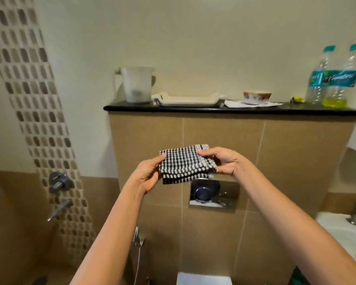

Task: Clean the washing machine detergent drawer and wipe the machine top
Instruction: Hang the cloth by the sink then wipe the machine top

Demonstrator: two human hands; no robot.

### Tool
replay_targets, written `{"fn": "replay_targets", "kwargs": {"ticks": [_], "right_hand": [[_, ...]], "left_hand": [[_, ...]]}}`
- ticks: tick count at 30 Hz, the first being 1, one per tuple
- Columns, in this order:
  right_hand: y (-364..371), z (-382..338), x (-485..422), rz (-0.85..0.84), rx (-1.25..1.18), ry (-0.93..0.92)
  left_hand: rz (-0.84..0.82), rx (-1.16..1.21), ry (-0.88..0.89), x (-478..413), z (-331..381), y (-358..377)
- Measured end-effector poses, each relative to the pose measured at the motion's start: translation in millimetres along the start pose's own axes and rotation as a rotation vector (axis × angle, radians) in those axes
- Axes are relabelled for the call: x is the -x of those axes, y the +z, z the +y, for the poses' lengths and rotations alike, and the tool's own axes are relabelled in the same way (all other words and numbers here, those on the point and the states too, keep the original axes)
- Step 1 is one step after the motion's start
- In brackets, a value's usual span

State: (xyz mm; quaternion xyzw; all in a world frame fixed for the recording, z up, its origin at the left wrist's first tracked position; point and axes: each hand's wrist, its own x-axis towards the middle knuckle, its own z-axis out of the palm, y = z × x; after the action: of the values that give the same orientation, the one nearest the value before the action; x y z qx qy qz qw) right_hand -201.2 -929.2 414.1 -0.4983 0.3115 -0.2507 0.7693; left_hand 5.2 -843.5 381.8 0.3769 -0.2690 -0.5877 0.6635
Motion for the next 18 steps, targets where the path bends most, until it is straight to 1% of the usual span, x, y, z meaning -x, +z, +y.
{"fn": "replay_targets", "kwargs": {"ticks": [3, 6, 8, 10, 12, 15, 18], "right_hand": [[-9, -56, -15, 0.049, -0.045, -0.117], [-7, -120, -33, 0.051, -0.051, -0.251], [-1, -163, -49, 0.084, -0.049, -0.342], [6, -202, -62, 0.137, -0.041, -0.410], [16, -232, -78, 0.186, -0.046, -0.439], [29, -256, -106, 0.228, -0.068, -0.436], [34, -259, -140, 0.241, -0.060, -0.382]], "left_hand": [[-0.069, 0.009, 0.079, -38, 36, 34], [-0.143, -0.041, 0.171, -69, 80, 73], [-0.091, -0.120, 0.236, -92, 109, 93], [0.040, -0.218, 0.328, -118, 132, 97], [0.113, -0.282, 0.386, -141, 147, 92], [0.118, -0.399, 0.413, -160, 153, 84], [0.124, -0.502, 0.454, -175, 155, 73]]}}
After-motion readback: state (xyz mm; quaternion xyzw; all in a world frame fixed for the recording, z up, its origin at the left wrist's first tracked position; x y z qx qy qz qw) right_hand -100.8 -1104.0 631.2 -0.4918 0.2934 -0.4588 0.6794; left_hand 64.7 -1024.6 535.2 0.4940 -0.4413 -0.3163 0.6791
